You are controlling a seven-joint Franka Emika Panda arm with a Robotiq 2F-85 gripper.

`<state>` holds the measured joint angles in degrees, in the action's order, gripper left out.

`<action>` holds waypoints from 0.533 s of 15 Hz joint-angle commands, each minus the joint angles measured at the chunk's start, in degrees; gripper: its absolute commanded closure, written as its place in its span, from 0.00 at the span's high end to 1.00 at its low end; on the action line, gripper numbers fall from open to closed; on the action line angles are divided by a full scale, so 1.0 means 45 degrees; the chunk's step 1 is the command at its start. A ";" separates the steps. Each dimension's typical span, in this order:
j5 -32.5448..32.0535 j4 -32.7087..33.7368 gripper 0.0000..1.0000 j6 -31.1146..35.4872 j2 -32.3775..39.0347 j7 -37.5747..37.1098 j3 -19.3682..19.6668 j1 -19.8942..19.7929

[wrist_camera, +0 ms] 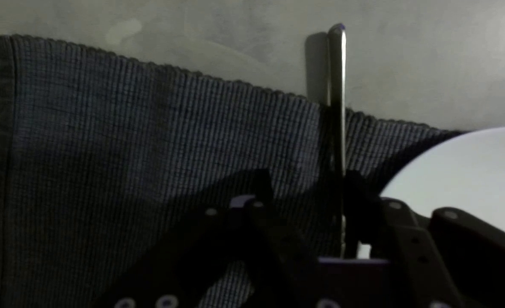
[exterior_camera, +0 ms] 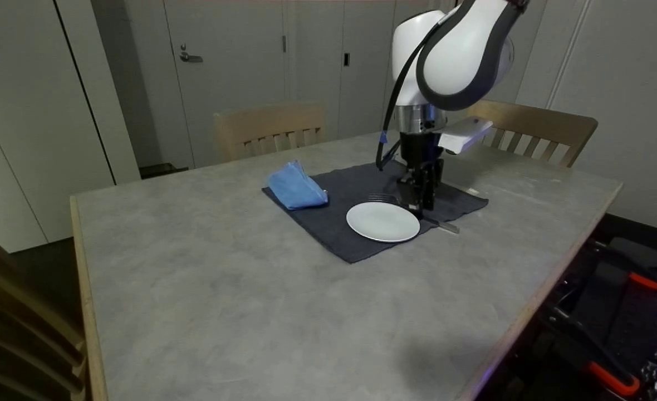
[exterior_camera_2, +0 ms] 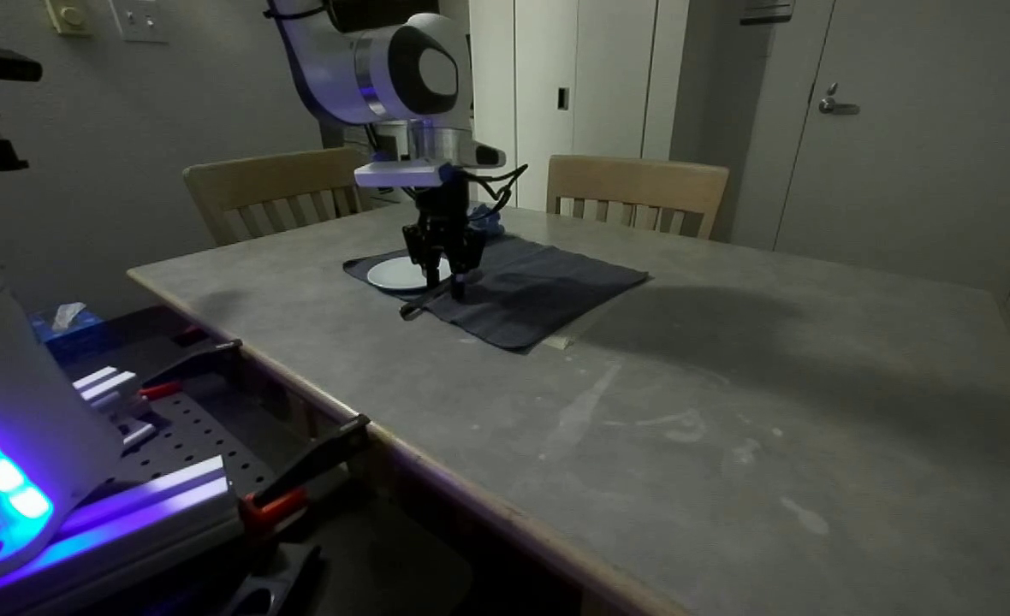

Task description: Wipe the plate with the blue cloth and then put the fork on the plate

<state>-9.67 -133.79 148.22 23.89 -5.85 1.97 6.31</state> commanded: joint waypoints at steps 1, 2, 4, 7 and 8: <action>-0.0233 0.0328 0.22 -0.0346 0.0143 -0.0230 0.0134 0.0122; -0.0241 0.0367 0.17 -0.0357 0.0157 -0.0241 0.0137 0.0133; -0.0248 0.0433 0.03 -0.0394 0.0167 -0.0251 0.0133 0.0149; -0.0254 0.0543 0.00 -0.0452 0.0212 -0.0232 0.0122 0.0156; -0.0250 0.0566 0.00 -0.0479 0.0215 -0.0231 0.0117 0.0157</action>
<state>-9.76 -132.62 147.91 24.35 -6.00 2.00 6.41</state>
